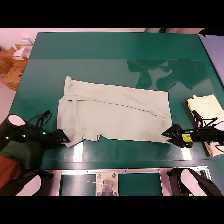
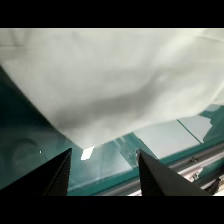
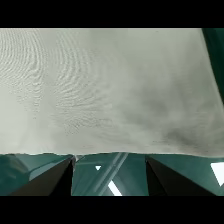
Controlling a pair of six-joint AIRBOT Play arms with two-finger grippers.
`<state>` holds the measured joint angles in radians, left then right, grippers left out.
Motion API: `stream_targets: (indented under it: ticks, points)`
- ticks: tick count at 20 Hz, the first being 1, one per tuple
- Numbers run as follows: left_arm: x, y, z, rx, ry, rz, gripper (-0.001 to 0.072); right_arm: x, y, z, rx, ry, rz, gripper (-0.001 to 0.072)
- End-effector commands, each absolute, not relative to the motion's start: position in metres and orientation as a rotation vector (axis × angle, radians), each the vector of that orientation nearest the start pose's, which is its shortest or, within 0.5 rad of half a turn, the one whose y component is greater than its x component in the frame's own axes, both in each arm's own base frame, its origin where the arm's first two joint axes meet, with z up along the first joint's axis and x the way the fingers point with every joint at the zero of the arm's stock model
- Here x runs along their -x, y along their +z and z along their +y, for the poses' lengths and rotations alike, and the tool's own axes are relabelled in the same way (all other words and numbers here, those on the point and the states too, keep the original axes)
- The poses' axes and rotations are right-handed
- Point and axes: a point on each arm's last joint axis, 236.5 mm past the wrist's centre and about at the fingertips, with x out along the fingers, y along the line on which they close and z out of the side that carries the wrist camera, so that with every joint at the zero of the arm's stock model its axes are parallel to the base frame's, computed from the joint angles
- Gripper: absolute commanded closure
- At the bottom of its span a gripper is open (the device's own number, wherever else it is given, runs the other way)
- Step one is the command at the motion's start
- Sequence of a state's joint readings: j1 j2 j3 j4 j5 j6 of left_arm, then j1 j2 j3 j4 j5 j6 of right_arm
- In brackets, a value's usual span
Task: Fold the shirts.
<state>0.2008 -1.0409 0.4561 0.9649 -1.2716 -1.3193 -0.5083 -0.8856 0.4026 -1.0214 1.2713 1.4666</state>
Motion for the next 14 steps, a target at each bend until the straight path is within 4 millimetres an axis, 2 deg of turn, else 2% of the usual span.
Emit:
stream_targets:
  ticks: [1,4,6,8,12,14]
  points:
    - [-0.176,-0.065,-0.092,0.611,-0.345,1.721,0.0227,-0.187,-0.086,0.030,-0.911,-0.066,1.486,0.0202]
    - [-0.162,-0.081,-0.075,0.601,-0.202,1.789,0.0226,-0.192,-0.087,0.026,-0.913,-0.087,1.464,0.0202]
    - [-0.161,-0.096,-0.081,0.662,-0.166,1.761,0.0226,-0.197,-0.088,0.021,-0.907,-0.102,1.438,0.0203]
    - [-0.175,-0.108,-0.086,0.724,-0.132,1.676,0.0227,-0.203,-0.089,0.017,-0.902,-0.116,1.412,0.0202]
    - [-0.227,-0.113,-0.110,0.762,-0.162,1.433,0.0228,-0.218,-0.084,0.019,-0.958,-0.120,1.347,0.0202]
    - [-0.233,-0.113,-0.122,0.731,-0.186,1.405,0.0248,-0.223,-0.081,0.022,-0.987,-0.111,1.328,0.0202]
